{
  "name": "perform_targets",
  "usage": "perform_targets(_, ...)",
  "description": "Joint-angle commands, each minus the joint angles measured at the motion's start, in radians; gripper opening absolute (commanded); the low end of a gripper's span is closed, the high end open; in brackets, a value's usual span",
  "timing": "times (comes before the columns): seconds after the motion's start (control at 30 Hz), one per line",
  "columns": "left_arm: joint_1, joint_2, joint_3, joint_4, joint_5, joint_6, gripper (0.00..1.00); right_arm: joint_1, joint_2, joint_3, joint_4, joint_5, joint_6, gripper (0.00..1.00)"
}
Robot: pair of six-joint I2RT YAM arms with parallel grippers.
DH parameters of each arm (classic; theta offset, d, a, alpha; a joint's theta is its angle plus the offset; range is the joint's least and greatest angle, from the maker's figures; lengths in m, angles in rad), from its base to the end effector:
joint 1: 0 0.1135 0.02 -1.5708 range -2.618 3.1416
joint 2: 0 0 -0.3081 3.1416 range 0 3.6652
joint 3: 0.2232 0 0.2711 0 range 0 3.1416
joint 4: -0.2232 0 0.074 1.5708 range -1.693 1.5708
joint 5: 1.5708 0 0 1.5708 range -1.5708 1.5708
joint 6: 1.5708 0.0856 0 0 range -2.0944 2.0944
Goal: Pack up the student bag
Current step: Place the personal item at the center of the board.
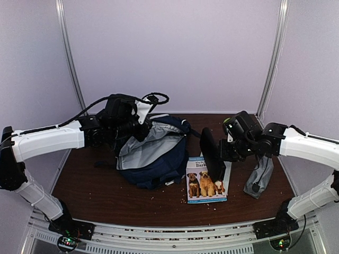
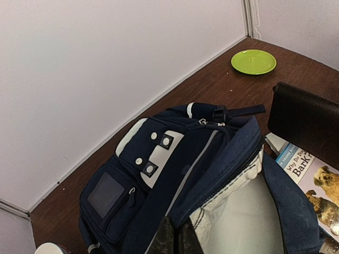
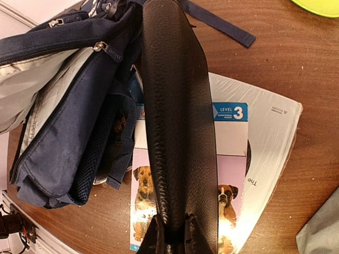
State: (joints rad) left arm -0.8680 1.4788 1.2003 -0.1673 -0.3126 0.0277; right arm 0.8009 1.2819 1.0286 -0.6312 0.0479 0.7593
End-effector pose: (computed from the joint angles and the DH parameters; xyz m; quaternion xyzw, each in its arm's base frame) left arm 0.2803 -0.2902 0.3383 0.2870 0.7892 -0.0947 0.5347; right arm 0.2147 0.2156 0.2773 -0.0115 0.9414 0.2205 0.2550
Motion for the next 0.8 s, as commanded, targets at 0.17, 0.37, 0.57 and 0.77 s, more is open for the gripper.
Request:
perform_targets(0.17,-0.014,-0.035,0.008,0.075,-0.019,0.009,0.0,-0.02,0.042,-0.153,0.185,-0.081,0.078,0.01)
perform_targets(0.37,-0.019,-0.031,0.01,0.075,-0.02,0.012,0.0,-0.023,0.044,-0.205,0.252,-0.125,0.084,0.26)
perform_targets(0.57,-0.02,-0.029,0.012,0.075,-0.019,0.013,0.0,-0.022,0.045,-0.222,0.261,-0.135,0.08,0.44)
perform_targets(0.77,-0.02,-0.026,0.013,0.074,-0.018,0.011,0.0,-0.015,0.049,-0.223,0.248,-0.121,0.069,0.49)
